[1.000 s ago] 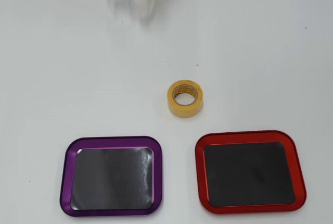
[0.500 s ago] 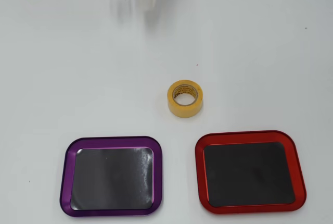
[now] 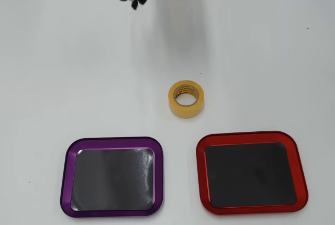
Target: Grasp a tape and put it in the right purple dish.
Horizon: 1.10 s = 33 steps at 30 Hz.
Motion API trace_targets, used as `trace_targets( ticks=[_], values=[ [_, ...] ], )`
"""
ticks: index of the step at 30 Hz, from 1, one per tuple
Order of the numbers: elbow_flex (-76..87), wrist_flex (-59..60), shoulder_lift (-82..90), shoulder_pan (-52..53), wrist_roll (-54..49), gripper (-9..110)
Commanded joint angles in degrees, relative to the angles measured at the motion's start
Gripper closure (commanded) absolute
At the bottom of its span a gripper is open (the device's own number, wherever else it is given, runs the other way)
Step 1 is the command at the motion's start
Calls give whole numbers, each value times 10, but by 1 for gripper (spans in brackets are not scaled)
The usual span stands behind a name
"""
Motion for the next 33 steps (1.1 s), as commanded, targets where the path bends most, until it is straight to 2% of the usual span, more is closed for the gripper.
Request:
trace_targets(
  ticks=[1, 12, 15, 21, 33],
  values=[
    [-83, 39, -97, -5, -46, 92],
    [-216, 14, -143, 3, -51, 89],
    [-213, -8, -144, 3, -53, 89],
    [-185, -36, -172, -4, -53, 79],
    [-179, -48, -217, 1, -54, 79]
  ],
)
